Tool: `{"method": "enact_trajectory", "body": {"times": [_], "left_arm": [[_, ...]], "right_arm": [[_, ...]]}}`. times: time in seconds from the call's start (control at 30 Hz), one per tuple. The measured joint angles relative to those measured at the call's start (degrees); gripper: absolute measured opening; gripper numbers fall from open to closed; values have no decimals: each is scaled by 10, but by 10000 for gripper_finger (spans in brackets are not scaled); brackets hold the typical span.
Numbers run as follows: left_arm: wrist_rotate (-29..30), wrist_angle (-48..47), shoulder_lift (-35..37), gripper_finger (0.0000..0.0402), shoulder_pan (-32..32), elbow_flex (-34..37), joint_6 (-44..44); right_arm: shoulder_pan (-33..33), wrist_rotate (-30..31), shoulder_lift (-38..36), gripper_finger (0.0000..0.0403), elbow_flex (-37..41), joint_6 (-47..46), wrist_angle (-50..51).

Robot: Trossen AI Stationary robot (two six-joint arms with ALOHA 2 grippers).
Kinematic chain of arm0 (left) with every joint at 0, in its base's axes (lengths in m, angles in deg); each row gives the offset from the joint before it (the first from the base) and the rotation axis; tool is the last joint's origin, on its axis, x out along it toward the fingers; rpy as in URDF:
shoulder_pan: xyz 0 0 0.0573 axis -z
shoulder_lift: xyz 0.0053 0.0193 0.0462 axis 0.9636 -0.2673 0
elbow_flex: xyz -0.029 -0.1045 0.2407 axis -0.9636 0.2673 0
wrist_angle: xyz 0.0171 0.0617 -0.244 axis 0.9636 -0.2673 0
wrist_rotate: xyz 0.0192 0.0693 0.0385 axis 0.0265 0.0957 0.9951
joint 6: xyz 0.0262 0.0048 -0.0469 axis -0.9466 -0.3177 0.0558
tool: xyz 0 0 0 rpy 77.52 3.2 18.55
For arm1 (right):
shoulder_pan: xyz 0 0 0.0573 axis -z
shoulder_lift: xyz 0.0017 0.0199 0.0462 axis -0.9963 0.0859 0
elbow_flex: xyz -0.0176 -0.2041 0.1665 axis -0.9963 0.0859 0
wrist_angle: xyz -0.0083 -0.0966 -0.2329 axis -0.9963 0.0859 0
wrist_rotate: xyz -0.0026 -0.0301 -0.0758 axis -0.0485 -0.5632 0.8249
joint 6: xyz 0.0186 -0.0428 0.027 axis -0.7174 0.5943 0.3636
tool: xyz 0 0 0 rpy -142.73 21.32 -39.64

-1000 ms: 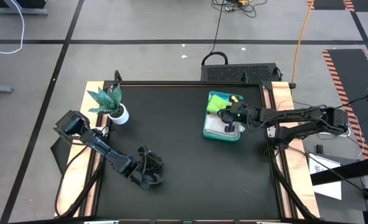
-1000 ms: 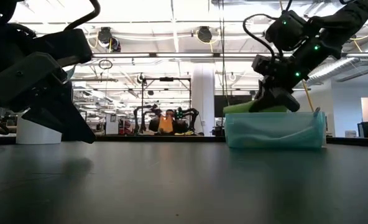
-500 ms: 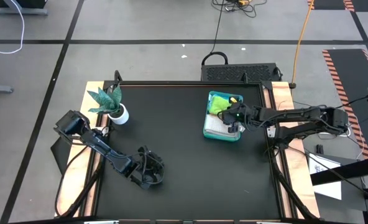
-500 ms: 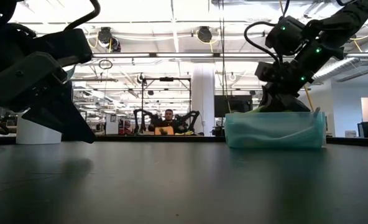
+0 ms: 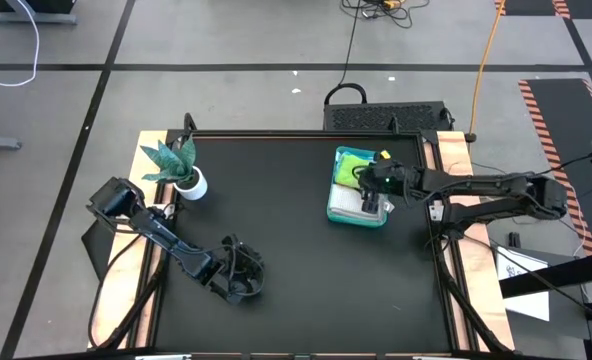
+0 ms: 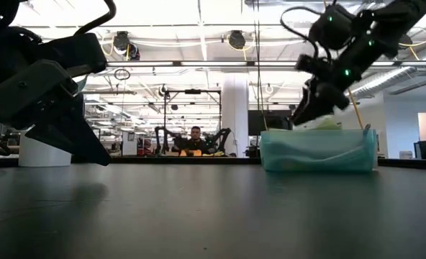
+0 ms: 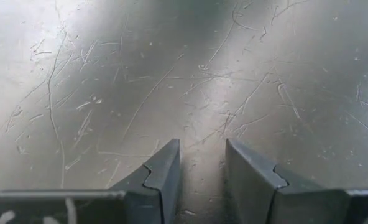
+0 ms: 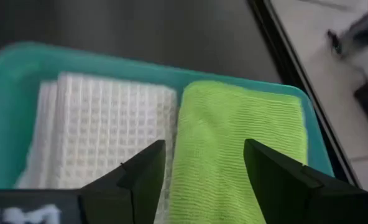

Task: Fold microfiber towels
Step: Stack the light green microfiber cloth on top of the blue microfiber cloth in the green bin

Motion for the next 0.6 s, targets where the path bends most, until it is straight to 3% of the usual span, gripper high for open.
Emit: {"method": "enact_trajectory", "body": {"times": [0.13, 0.27, 0.43, 0.6], "left_arm": [[0, 1, 0, 131, 0, 0, 0], [2, 9, 0, 131, 0, 0, -4], [4, 29, 0, 131, 0, 0, -23], [4, 28, 0, 131, 0, 0, -29]], "right_arm": [[2, 2, -17, 213, -38, -95, 36], [32, 19, -8, 186, -46, -257, 7], [79, 29, 58, 107, -45, -374, -22], [102, 32, 152, 14, -45, -339, -129]]}}
